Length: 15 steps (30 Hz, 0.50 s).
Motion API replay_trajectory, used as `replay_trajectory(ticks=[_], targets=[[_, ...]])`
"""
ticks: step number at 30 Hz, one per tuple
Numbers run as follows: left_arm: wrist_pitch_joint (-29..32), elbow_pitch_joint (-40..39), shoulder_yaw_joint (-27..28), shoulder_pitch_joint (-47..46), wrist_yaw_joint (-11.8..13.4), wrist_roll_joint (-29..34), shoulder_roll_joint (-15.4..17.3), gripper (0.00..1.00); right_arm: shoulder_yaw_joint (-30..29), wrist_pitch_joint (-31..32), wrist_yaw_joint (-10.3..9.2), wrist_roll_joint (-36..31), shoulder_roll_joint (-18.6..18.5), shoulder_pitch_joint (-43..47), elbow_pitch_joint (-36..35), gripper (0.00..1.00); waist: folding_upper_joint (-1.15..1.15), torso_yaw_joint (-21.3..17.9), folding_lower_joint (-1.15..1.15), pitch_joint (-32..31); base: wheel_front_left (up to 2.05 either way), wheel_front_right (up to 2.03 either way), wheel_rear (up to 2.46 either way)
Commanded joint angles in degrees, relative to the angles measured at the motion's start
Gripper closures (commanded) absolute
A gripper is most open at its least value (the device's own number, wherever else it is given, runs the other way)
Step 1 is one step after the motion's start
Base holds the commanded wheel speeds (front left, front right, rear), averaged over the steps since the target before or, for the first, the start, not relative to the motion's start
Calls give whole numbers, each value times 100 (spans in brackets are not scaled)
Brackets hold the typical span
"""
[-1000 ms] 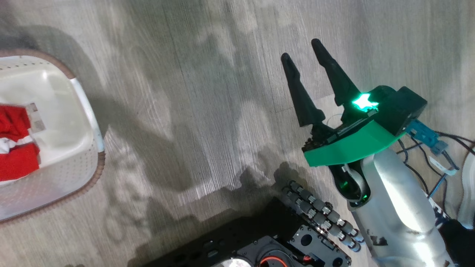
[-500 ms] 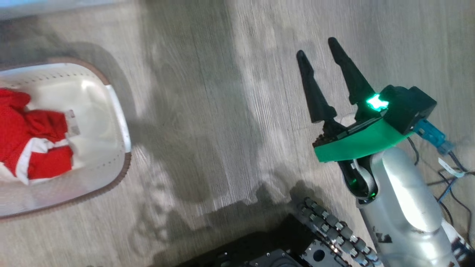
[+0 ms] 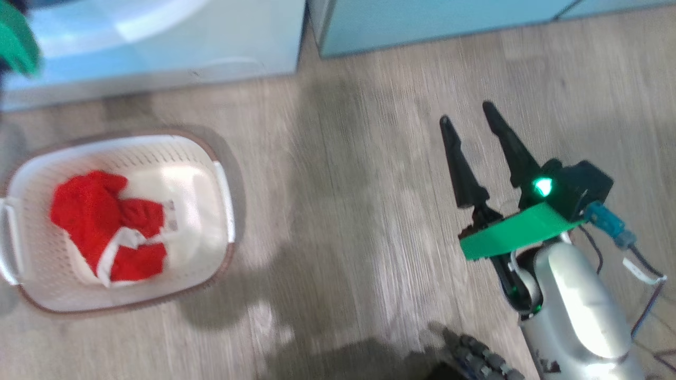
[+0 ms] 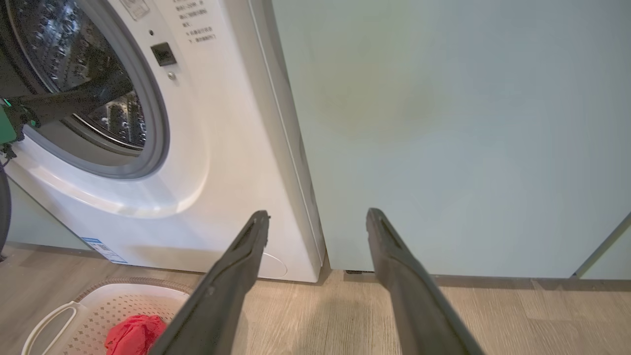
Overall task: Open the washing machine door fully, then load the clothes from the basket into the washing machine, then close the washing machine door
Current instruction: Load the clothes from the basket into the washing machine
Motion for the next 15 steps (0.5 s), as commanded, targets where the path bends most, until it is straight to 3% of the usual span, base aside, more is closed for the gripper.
replay_trajectory(ticks=[1,8,15], targets=[[-54,-281,178,122,33,44,229,0,87,-37,0,-67,-6,191,-123,0,0,249,0,-531,0,0,0],[-54,-1412,449,1653,317,287,-141,0,-171,-37,0,-370,-6,475,-34,0,0,601,0,-1330,0,0,0],[-54,-2581,731,3281,651,578,-785,0,-401,-37,0,-549,-6,925,41,0,0,1046,0,-2101,0,0,0]])
